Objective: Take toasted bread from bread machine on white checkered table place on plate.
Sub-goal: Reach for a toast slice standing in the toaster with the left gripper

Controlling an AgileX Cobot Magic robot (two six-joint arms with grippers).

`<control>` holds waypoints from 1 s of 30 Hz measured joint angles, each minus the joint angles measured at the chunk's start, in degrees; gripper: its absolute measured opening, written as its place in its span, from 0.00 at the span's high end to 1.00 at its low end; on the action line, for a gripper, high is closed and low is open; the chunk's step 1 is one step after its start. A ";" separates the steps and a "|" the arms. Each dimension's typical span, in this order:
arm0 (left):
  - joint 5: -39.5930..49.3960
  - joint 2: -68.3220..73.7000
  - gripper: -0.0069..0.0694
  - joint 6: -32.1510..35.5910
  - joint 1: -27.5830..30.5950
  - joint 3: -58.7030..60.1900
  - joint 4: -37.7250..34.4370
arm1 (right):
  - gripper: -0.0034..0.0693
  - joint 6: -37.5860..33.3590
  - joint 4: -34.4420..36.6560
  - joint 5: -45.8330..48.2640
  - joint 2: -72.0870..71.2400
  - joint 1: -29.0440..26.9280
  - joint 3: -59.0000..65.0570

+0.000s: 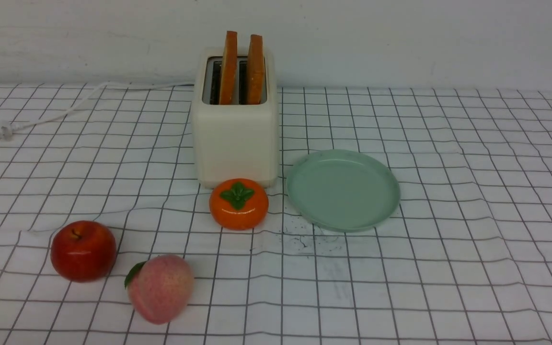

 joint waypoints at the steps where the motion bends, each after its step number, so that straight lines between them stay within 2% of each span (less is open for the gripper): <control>1: 0.32 0.00 0.69 0.35 0.00 -0.41 0.00 | 0.62 0.16 0.00 -0.36 0.00 0.00 -0.01; 4: 3.53 0.26 0.86 5.85 0.00 -6.52 0.97 | 0.62 6.93 4.43 -6.54 0.00 0.00 -0.01; 6: 4.46 1.78 0.93 8.56 0.00 -9.31 1.17 | 0.62 12.53 8.30 -9.69 0.00 0.00 -0.01; 8: 6.01 3.95 0.93 10.39 0.00 -11.25 1.22 | 0.62 17.85 10.71 -11.78 0.00 0.00 -0.01; 9: 6.20 4.19 0.93 10.65 0.00 -11.55 1.32 | 0.62 18.37 10.71 -11.78 0.00 0.00 -0.01; 12: 9.59 9.13 0.93 11.70 0.00 -13.59 1.61 | 0.62 27.58 12.17 -15.19 0.00 0.00 -0.01; 15: 11.07 12.55 0.93 12.42 0.00 -14.72 1.65 | 0.62 32.07 12.35 -16.59 0.00 0.00 -0.01; 21: 15.84 23.85 0.93 18.65 0.00 -19.99 1.87 | 0.65 45.41 12.35 -19.84 0.00 0.00 -0.25; 22: 16.00 24.26 0.93 19.14 0.00 -20.46 1.92 | 0.65 45.41 12.35 -19.61 0.00 0.00 -0.38; 24: 17.67 29.69 0.93 22.10 0.00 -23.93 1.99 | 0.74 49.69 10.95 -14.50 2.33 0.00 -4.30; 26: 18.54 33.97 0.93 24.74 0.00 -26.67 1.99 | 0.82 50.50 8.95 -10.08 6.44 0.58 -9.52; 28: 19.37 39.68 0.93 28.18 0.00 -30.80 1.68 | 0.90 49.06 6.76 -1.38 12.88 3.03 -17.23; 29: 19.47 39.68 0.93 28.51 0.00 -31.12 1.71 | 0.91 48.43 6.76 -0.49 13.50 3.65 -18.68; 30: 20.22 42.92 0.93 30.79 0.00 -33.41 0.81 | 0.94 46.04 6.72 6.03 17.94 5.74 -23.12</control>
